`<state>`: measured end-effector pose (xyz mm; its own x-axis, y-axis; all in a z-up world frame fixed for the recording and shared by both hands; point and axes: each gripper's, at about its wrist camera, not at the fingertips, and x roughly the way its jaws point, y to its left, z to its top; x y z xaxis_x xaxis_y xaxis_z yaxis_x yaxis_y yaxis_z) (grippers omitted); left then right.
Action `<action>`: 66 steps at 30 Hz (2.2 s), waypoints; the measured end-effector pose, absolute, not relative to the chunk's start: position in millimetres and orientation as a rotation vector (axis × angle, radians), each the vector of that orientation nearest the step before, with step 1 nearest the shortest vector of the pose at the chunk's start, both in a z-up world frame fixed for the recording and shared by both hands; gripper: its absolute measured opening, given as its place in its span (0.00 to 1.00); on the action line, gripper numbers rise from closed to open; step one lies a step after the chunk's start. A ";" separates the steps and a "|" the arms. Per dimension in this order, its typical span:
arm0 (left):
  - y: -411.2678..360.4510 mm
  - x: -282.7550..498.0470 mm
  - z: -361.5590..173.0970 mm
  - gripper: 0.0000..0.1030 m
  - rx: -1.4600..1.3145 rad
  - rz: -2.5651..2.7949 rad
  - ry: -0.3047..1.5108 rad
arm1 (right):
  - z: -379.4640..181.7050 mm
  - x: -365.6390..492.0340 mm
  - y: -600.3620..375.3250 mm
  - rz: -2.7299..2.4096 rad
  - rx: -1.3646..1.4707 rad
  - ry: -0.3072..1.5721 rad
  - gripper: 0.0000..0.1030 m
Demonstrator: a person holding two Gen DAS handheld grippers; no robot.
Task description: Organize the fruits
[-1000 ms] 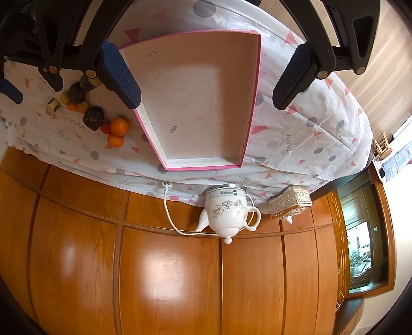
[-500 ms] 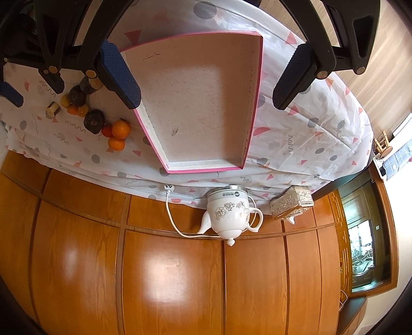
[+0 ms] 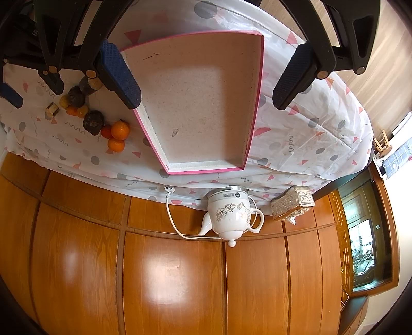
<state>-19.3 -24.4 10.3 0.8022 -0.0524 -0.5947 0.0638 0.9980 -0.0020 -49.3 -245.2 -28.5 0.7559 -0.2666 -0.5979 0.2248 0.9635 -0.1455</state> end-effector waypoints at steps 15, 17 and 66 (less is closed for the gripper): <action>-31.4 -15.3 9.1 1.00 0.045 -0.069 0.644 | -32.6 -45.1 -253.3 -0.270 -0.054 0.668 1.00; -32.8 -14.8 9.3 1.00 0.049 -0.072 0.644 | -32.8 -44.8 -255.5 -0.269 -0.051 0.668 1.00; -181.1 26.0 -38.5 0.61 0.401 -0.812 0.957 | -87.0 -65.9 -399.0 -0.573 0.158 0.832 0.99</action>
<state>26.0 -181.1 -38.5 0.3197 -0.4312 -0.8437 0.7624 0.6458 -0.0411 -65.9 -399.0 -87.0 0.5322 -0.4182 -0.7361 0.5385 0.8381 -0.0868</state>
